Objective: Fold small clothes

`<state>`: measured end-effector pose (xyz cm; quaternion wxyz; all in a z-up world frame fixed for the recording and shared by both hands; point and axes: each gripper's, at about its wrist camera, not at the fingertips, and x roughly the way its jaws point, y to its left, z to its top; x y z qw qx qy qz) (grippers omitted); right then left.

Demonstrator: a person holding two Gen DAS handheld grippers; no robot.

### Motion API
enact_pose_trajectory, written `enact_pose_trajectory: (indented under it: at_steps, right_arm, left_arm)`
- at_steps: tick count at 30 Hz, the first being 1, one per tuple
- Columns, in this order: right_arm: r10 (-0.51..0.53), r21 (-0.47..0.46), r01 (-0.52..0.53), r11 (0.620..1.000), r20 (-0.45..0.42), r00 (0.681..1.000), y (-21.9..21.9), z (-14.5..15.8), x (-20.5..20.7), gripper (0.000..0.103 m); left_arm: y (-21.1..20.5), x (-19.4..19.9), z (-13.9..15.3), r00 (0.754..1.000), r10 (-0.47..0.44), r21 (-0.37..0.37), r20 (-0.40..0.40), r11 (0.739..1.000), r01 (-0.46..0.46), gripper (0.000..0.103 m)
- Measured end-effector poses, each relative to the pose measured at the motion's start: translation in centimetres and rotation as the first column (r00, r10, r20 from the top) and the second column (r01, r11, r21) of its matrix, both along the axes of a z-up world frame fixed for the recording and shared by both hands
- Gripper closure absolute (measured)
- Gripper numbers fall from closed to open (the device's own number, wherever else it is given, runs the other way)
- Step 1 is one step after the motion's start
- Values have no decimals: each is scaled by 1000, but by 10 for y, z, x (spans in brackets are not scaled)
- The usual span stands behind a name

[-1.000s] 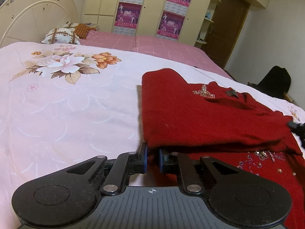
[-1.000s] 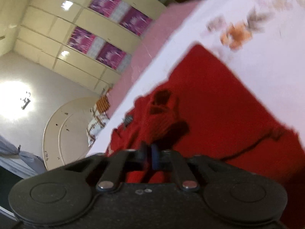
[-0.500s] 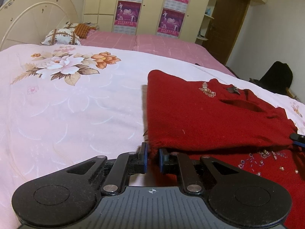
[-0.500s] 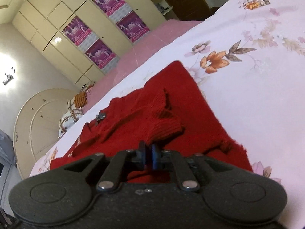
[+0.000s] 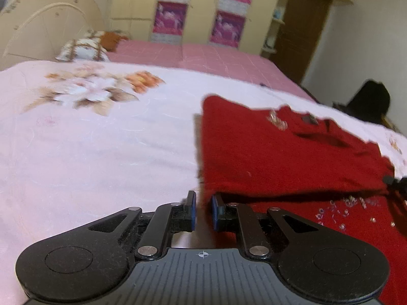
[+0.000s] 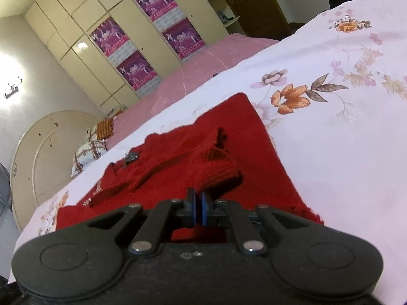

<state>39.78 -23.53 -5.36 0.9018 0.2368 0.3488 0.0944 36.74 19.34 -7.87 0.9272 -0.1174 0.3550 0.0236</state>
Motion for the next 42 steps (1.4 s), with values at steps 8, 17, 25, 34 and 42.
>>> enact_pose_trajectory:
  at_steps: [8,17,25,34,42]
  right_arm:
    - [-53,32,52,998,5,999,-15,17,-8,85]
    - [78,-189,-93,977,-86,993,17,11,17,89]
    - [-5,-189,21,982,81,997,4,41,11,81]
    - [138,-308,-115,944,53,989,30,6,46,85]
    - [162,-347,-129,929,67,985,34,8,40,85]
  left_arm:
    - [-15,1,28,989,-36,-59,146,997,45,90]
    - [-33,34,-1,997,-79,-90,15,993,80,90]
    - [-25,74,22,995,-72,-17,62,997,73,90]
    - [-26,131,-9,999,-36,9,18,999,36,91]
    - [-33,131,-2,999,-50,77,19,996,48,90]
